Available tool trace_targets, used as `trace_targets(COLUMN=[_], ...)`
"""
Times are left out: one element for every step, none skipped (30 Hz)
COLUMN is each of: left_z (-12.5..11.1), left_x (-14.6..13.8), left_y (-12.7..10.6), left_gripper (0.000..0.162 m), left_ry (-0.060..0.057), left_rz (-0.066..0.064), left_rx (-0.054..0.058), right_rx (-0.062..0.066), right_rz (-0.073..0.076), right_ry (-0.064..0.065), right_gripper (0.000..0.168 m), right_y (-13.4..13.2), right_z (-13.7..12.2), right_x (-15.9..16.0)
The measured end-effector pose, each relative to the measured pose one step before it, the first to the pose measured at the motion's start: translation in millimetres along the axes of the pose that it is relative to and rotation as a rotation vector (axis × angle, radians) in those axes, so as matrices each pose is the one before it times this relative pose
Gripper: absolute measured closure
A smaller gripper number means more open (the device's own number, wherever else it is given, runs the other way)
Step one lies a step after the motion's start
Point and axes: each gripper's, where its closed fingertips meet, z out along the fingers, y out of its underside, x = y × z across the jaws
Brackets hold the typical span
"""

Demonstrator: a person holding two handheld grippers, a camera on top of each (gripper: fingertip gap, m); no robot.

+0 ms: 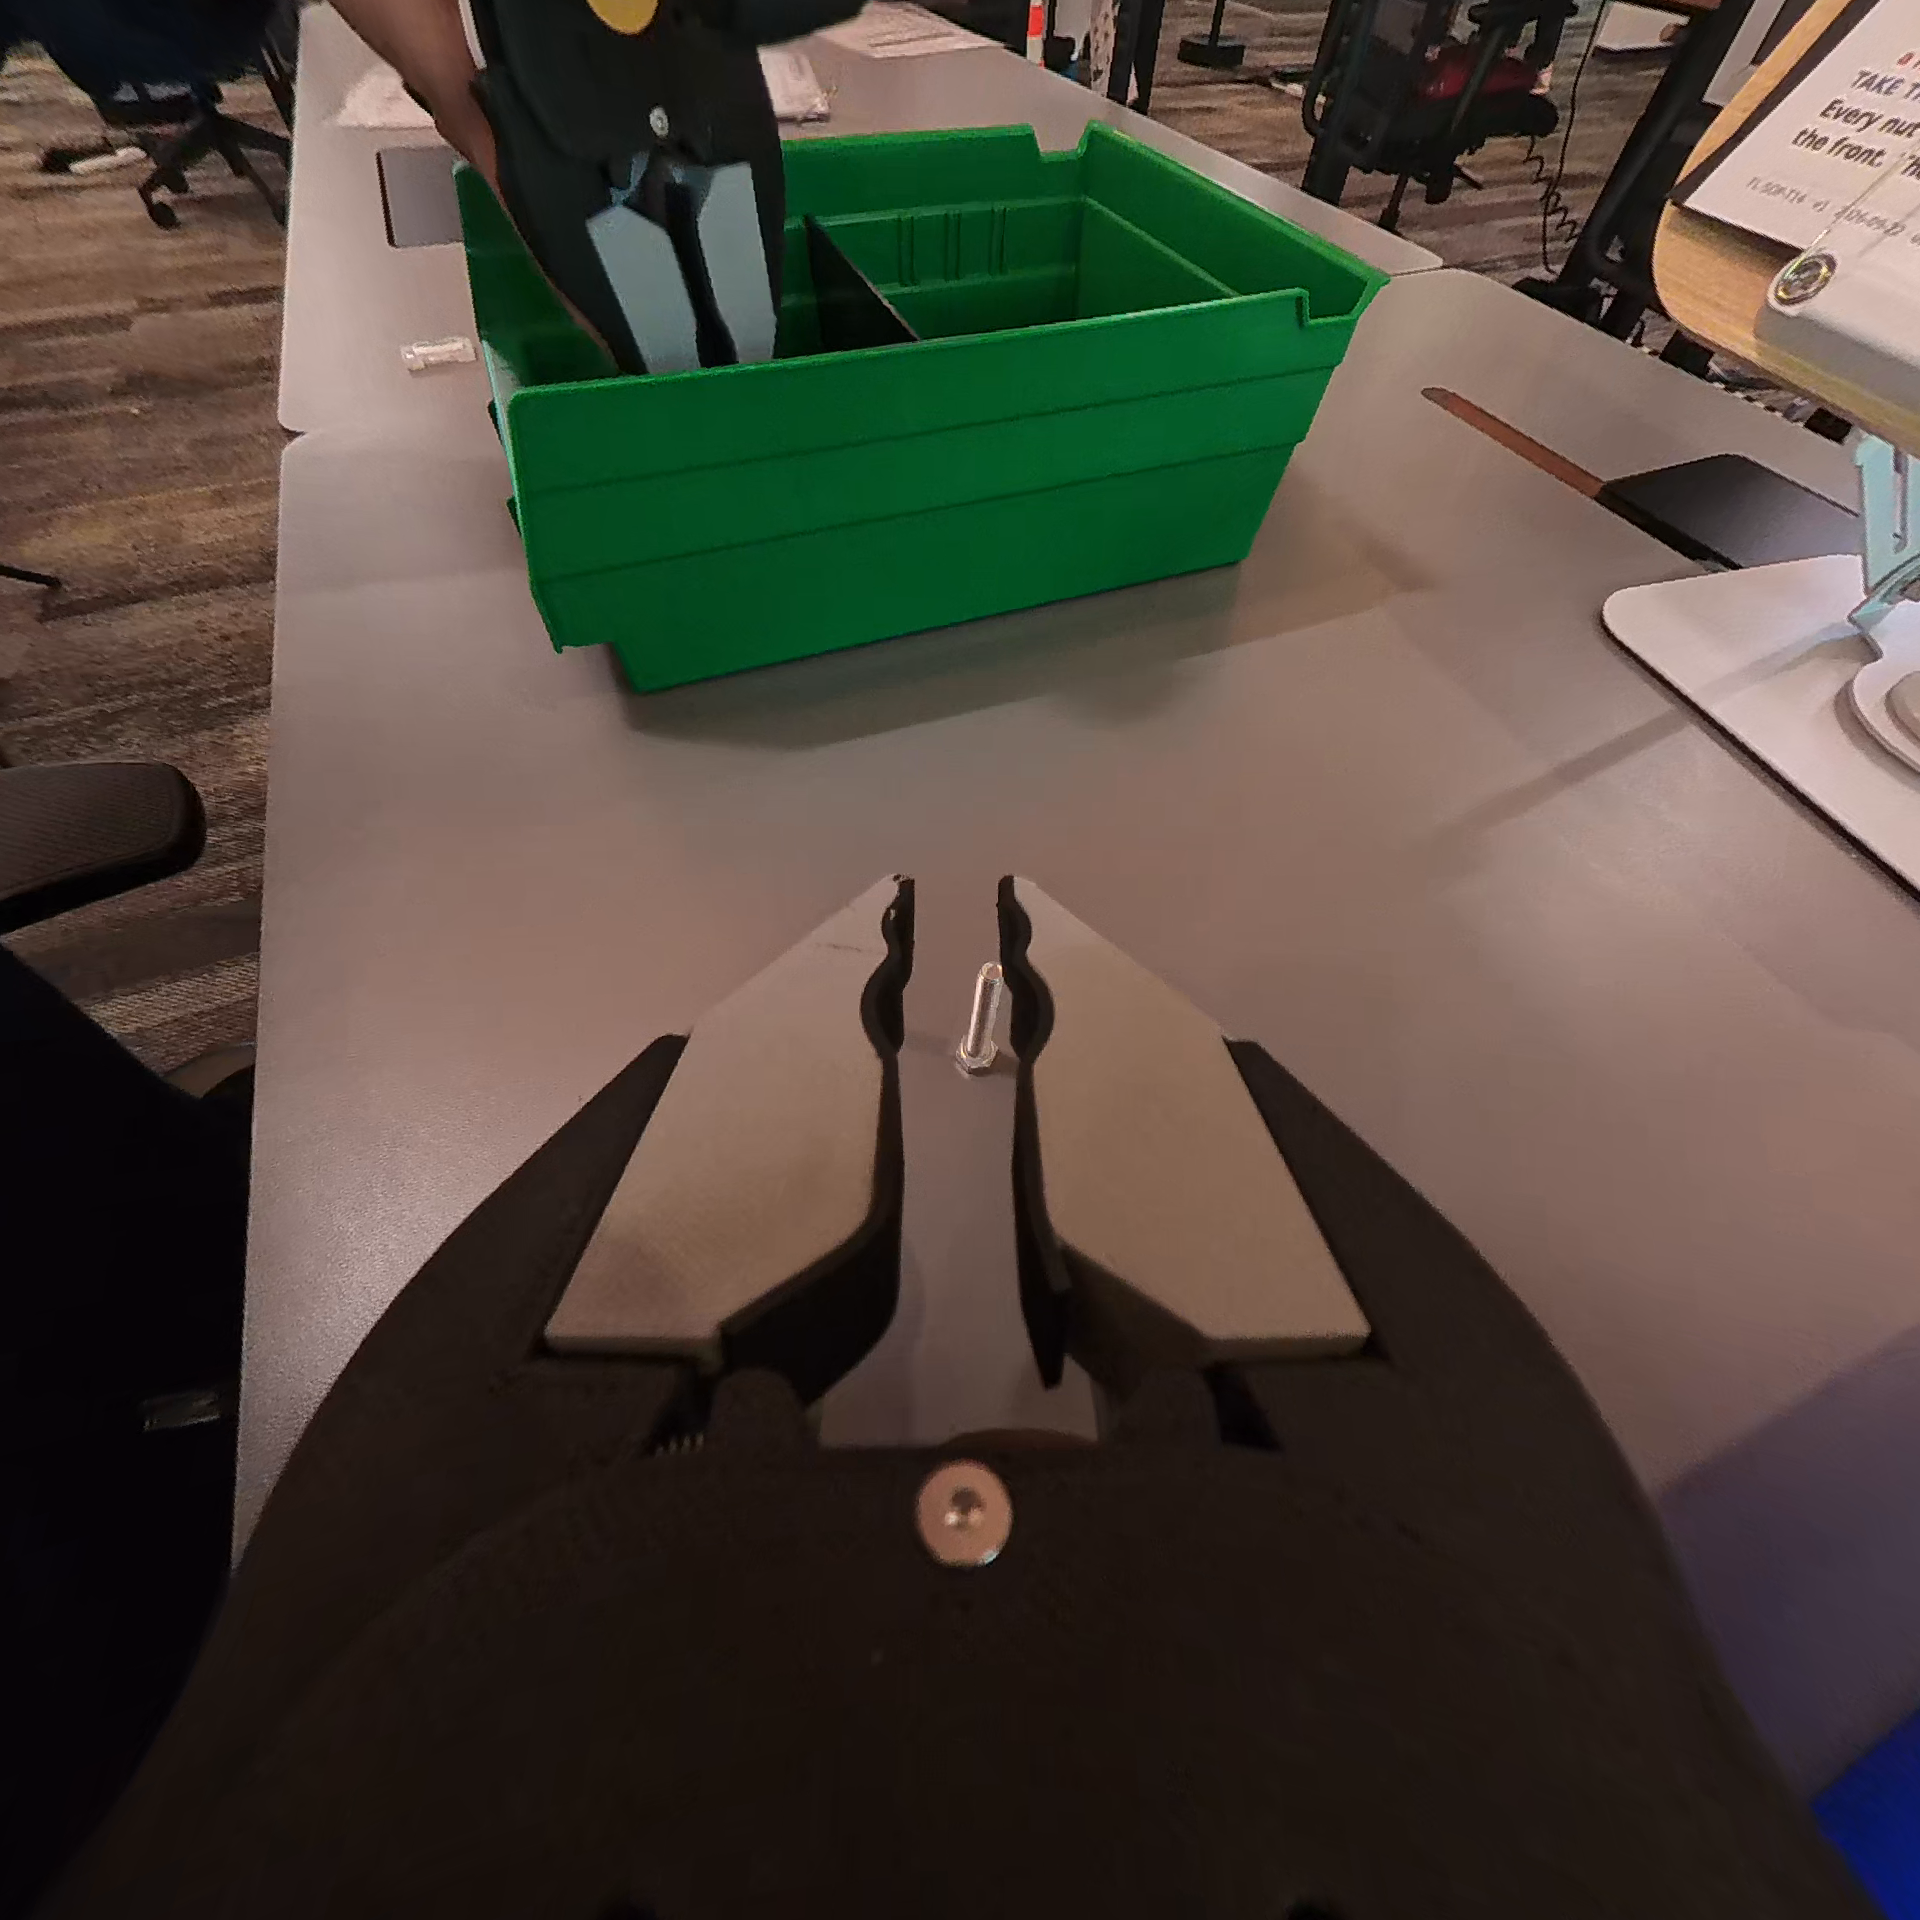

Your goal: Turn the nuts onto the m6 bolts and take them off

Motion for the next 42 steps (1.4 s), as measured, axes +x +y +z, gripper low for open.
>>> trace_targets(left_z=[-2.29, -1.78, -1.09, 0.03, 1.48, 2.65, 2.91, 2.76, 2.05, 1.21, 0.78, 0.70, 1.01, 1.60, 2.28, 1.88, 0.02, 0.14, 0.00, -0.01, -0.07, -0.37, -1.18, -3.23, -5.87, -8.83, -11.58, -14.12, -15.75, -15.77, -13.63, -9.87, -5.06, -0.13, 4.30, 7.60, 10.17, 12.07, 13.43, 13.66, 13.59, 12.82], left_x=[-1.78, 0.24, 3.22, 7.18, 8.32, 2.75, -0.67, 0.90, 0.72, 0.21, 0.18, 0.07, -0.34, -0.29, -0.79, -2.55, -3.02, 0.00, 0.00, -0.02, 0.01, -0.27, -0.35, -2.43, -2.85, -2.03, -2.98, -4.65, -1.08, 5.53, 9.44, 10.58, 12.60, 14.86, 14.30, 13.78, 13.56, 12.03, 10.71, 8.15, 6.93, 4.74], left_y=[-0.04, 0.46, 0.73, 1.91, 2.85, 1.90, 1.38, 1.48, -0.04, -1.52, -1.69, -1.37, -1.13, -0.64, 0.28, 0.54, -1.38, -0.32, 0.12, 0.08, -0.08, 0.46, 1.79, 1.01, -0.64, -2.39, -4.96, -8.77, -13.95, -18.88, -21.31, -22.30, -21.72, -20.57, -18.63, -15.48, -12.50, -10.92, -8.52, -6.71, -5.21, -3.08], left_gripper=[0.162, 0.162, 0.162, 0.162, 0.162, 0.162, 0.156, 0.143, 0.143, 0.144, 0.145, 0.145, 0.145, 0.145, 0.145, 0.148, 0.153, 0.153, 0.153, 0.153, 0.154, 0.153, 0.153, 0.153, 0.154, 0.154, 0.154, 0.154, 0.154, 0.154, 0.154, 0.154, 0.154, 0.154, 0.154, 0.154, 0.154, 0.154, 0.154, 0.154, 0.154, 0.154], left_ry=[-0.0042, 0.0046, 0.0177, 0.0373, 0.0380, 0.0002, -0.0215, -0.0099, -0.0057, -0.0043, 0.0012, 0.0049, 0.0038, 0.0034, -0.0015, -0.0137, -0.0173, 0.0019, -0.0015, -0.0069, -0.0106, -0.0150, -0.0153, -0.0274, -0.0283, -0.0222, -0.0323, -0.0468, -0.0294, 0.0011, 0.0089, 0.0005, 0.0051, 0.0160, 0.0152, 0.0186, 0.0279, 0.0291, 0.0296, 0.0211, 0.0187, 0.0115], left_rz=[-0.0093, -0.0069, -0.0032, -0.0036, 0.0004, -0.0004, 0.0006, 0.0035, 0.0012, -0.0020, -0.0063, -0.0083, -0.0051, -0.0004, -0.0004, 0.0013, 0.0085, -0.0016, -0.0015, 0.0057, 0.0078, 0.0049, 0.0036, 0.0005, -0.0059, -0.0106, -0.0045, -0.0009, -0.0035, 0.0035, 0.0174, 0.0317, 0.0391, 0.0400, 0.0388, 0.0387, 0.0330, 0.0181, 0.0079, 0.0045, -0.0019, -0.0066], left_rx=[0.0096, 0.0068, 0.0062, -0.0013, -0.0083, -0.0073, -0.0082, -0.0115, -0.0004, 0.0088, 0.0109, 0.0079, 0.0049, 0.0021, -0.0056, -0.0082, 0.0074, -0.0018, -0.0032, -0.0005, 0.0008, -0.0012, -0.0075, -0.0008, 0.0099, 0.0174, 0.0252, 0.0337, 0.0483, 0.0598, 0.0582, 0.0508, 0.0405, 0.0302, 0.0204, 0.0068, -0.0018, -0.0013, -0.0055, -0.0062, -0.0047, -0.0074], right_rx=[0.0011, 0.0016, 0.0015, 0.0006, 0.0007, 0.0015, 0.0014, 0.0011, 0.0002, -0.0015, -0.0032, -0.0042, -0.0045, -0.0037, -0.0012, 0.0014, 0.0025, 0.0038, 0.0050, 0.0067, 0.0078, 0.0088, 0.0099, 0.0111, 0.0113, 0.0109, 0.0127, 0.0163, 0.0183, 0.0171, 0.0174, 0.0187, 0.0157, 0.0122, 0.0124, 0.0123, 0.0113, 0.0102, 0.0063, 0.0049, 0.0104, 0.0118], right_rz=[0.0011, -0.0002, -0.0017, -0.0020, -0.0014, -0.0010, -0.0008, -0.0012, -0.0018, -0.0022, -0.0017, -0.0014, -0.0023, -0.0030, -0.0026, -0.0012, 0.0013, 0.0042, 0.0069, 0.0082, 0.0083, 0.0078, 0.0072, 0.0045, -0.0004, -0.0054, -0.0064, -0.0029, -0.0010, -0.0008, 0.0006, 0.0011, -0.0003, -0.0021, -0.0052, -0.0070, -0.0080, -0.0103, -0.0098, -0.0057, -0.0044, -0.0066], right_ry=[-0.0006, 0.0012, 0.0030, 0.0036, 0.0026, 0.0014, 0.0006, 0.0001, 0.0001, 0.0000, 0.0003, 0.0012, 0.0015, 0.0032, 0.0050, 0.0044, 0.0033, 0.0020, -0.0001, -0.0018, -0.0026, -0.0022, -0.0015, 0.0017, 0.0075, 0.0144, 0.0163, 0.0103, 0.0065, 0.0089, 0.0101, 0.0093, 0.0116, 0.0168, 0.0178, 0.0146, 0.0057, -0.0032, -0.0064, -0.0082, -0.0119, -0.0070], right_gripper=[0.156, 0.156, 0.156, 0.156, 0.156, 0.156, 0.156, 0.156, 0.156, 0.156, 0.155, 0.155, 0.155, 0.155, 0.155, 0.156, 0.156, 0.155, 0.155, 0.155, 0.155, 0.156, 0.155, 0.156, 0.156, 0.156, 0.156, 0.157, 0.157, 0.157, 0.158, 0.158, 0.158, 0.158, 0.158, 0.159, 0.158, 0.158, 0.158, 0.158, 0.157, 0.157], right_y=[-0.21, -0.30, -0.25, -0.20, -0.17, -0.33, -0.26, -0.25, -0.01, 0.42, 0.67, 0.87, 0.94, 0.59, 0.26, -0.20, -0.19, -0.50, -0.55, -0.65, -1.01, -1.07, -1.33, -1.51, -1.75, -1.91, -2.32, -2.82, -3.00, -2.52, -2.40, -2.20, -1.70, -1.09, -1.07, -1.14, -1.03, -1.08, -0.52, -0.56, -1.16, -1.15], right_z=[-0.05, -0.24, -0.35, -0.23, -0.31, -0.17, -0.04, 0.03, 0.23, 0.40, 0.51, 0.57, 0.46, 0.30, -0.05, -0.12, -0.39, -0.45, -0.62, -0.87, -0.88, -1.09, -1.07, -1.31, -1.39, -1.50, -1.64, -1.78, -1.77, -1.63, -1.52, -1.49, -1.33, -1.33, -1.24, -1.12, -0.84, -0.46, -0.16, -0.18, -0.49, -0.64], right_x=[-0.06, 0.19, 0.35, 0.45, 0.28, -0.03, -0.05, -0.19, -0.06, -0.18, -0.07, 0.11, 0.13, 0.43, 0.78, 0.91, 0.80, 0.82, 0.67, 0.35, 0.14, 0.15, 0.19, 0.75, 1.51, 2.64, 2.83, 1.93, 1.41, 1.83, 2.21, 2.30, 2.88, 3.82, 3.90, 3.08, 1.04, -1.25, -2.57, -3.11, -3.81, -3.07])
